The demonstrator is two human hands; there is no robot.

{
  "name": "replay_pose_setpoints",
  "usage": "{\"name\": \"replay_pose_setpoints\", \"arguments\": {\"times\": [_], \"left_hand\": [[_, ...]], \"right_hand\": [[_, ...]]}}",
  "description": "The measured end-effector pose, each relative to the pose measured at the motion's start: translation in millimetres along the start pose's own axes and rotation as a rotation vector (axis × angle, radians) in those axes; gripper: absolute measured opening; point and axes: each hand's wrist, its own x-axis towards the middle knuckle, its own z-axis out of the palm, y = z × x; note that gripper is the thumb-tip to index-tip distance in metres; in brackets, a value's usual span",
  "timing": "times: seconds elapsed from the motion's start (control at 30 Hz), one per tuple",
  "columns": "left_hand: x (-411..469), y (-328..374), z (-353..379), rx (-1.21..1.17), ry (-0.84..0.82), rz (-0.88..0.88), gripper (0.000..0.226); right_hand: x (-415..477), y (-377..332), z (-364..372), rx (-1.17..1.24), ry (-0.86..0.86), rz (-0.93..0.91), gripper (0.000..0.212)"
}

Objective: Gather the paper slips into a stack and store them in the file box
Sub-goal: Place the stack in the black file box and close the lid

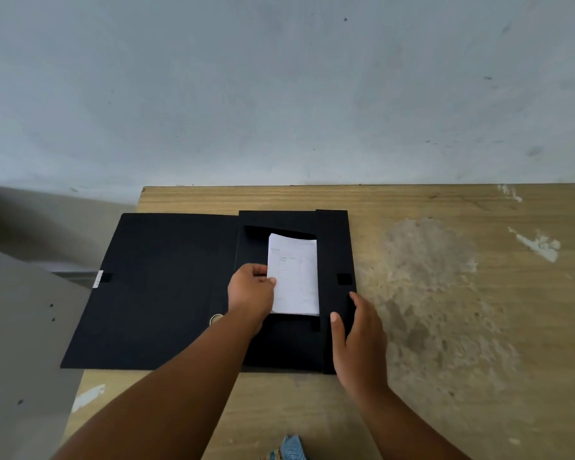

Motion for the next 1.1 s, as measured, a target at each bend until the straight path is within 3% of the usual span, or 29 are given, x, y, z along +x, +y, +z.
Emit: {"name": "replay_pose_setpoints", "arguments": {"times": [0.17, 0.43, 0.63, 0.73, 0.87, 1.0, 1.1], "left_hand": [[2.9, 3.3, 27.5, 0.039, -0.041, 0.046, 0.021], [-13.7, 10.5, 63.3, 0.014, 0.023, 0.047, 0.018], [-13.7, 17.9, 56.2, 0.166, -0.137, 0.091, 0.029], [-14.4, 18.9, 43.0, 0.123, -0.24, 0.085, 0.04], [-16.9, 16.0, 14.0, 0.04, -0.26, 0.071, 0.056], [-22.1, 1.7, -33.0, 0.019, -0.161, 0.136, 0.039], [-25.3, -19.2, -77.8, 0.094, 0.14, 0.192, 0.035]], "right_hand": [[5.1, 2.1, 2.2, -0.155, 0.013, -0.039, 0.052], [22.6, 4.3, -2.3, -0.236, 0.021, -0.026, 0.052], [30.4, 12.1, -12.9, -0.283, 0.0, -0.057, 0.054], [34.3, 17.9, -20.5, -0.328, -0.021, -0.088, 0.053], [42.3, 32.3, -33.3, -0.372, -0.02, -0.085, 0.049], [40.9, 36.5, -39.4, -0.433, 0.023, -0.103, 0.048], [27.4, 13.6, -30.2, -0.5, 0.059, -0.151, 0.049]]}}
